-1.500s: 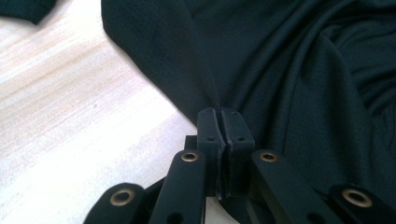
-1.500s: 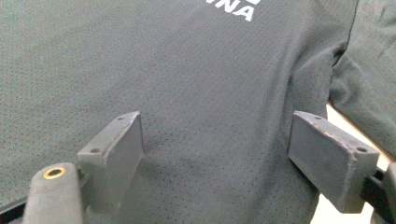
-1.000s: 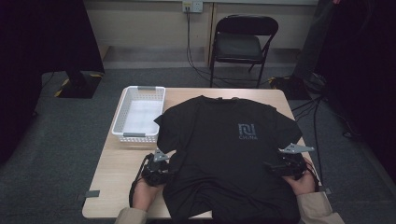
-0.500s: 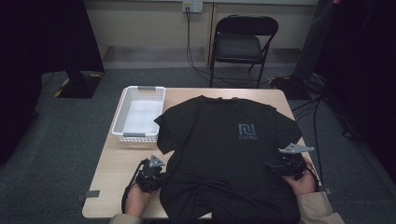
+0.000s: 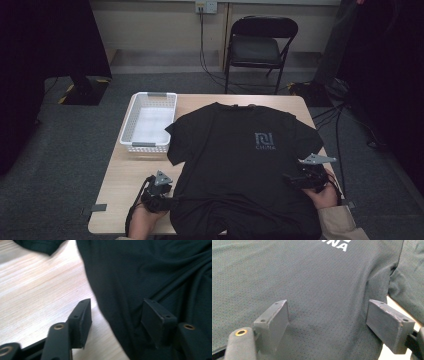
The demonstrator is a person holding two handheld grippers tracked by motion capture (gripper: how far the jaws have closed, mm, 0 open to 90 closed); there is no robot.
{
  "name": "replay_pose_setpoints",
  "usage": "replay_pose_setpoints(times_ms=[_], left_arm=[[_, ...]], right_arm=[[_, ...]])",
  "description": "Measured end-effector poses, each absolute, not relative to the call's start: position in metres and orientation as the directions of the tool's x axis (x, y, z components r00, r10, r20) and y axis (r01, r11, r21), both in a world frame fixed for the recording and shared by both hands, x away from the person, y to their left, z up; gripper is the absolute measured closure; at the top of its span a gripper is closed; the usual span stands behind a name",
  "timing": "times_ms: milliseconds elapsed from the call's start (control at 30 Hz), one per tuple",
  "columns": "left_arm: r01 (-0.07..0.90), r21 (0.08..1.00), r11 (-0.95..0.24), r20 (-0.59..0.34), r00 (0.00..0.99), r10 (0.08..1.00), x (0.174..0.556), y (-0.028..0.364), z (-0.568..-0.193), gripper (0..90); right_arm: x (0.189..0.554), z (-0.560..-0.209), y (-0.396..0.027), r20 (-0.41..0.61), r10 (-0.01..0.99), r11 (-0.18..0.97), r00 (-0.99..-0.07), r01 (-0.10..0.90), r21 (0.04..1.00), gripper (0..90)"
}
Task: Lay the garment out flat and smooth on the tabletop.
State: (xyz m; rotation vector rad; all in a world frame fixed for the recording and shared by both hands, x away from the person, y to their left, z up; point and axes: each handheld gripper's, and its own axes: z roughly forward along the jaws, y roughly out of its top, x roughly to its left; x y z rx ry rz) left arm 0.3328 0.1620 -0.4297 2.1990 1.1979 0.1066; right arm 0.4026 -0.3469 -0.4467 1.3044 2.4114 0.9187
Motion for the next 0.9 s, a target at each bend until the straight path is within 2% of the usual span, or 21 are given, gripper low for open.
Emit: replay_pose_setpoints(times_ms=[100,233,333,533,700,900], left_arm=[[0.714,0.573,-0.402,-0.217,0.605,0.766,0.329,0.157,-0.426,35.2],[0.68,0.6,-0.422,-0.212,0.644,0.735,0.326,0.149,-0.423,32.1],[0.684,0.608,-0.403,-0.223,0.634,0.741,0.328,0.144,-0.425,26.7],[0.702,0.602,-0.382,-0.222,0.605,0.764,0.327,0.141,-0.428,22.7],[0.706,0.601,-0.375,-0.206,0.591,0.78,0.318,0.147,-0.424,27.5],[0.727,0.576,-0.373,-0.2,0.567,0.799,0.307,0.156,-0.427,30.0]], right_arm=[[0.403,-0.447,-0.347,0.075,0.819,0.401,-0.568,0.662,0.634,17.8],[0.402,-0.447,-0.347,0.074,0.82,0.401,-0.567,0.662,0.634,17.8],[0.402,-0.446,-0.347,0.072,0.822,0.399,-0.565,0.662,0.634,17.8],[0.398,-0.444,-0.352,0.045,0.838,0.394,-0.544,0.66,0.64,20.5],[0.391,-0.438,-0.357,0.057,0.846,0.376,-0.53,0.669,0.641,21.6],[0.36,-0.428,-0.364,0.026,0.844,0.401,-0.535,0.664,0.631,22.6]])
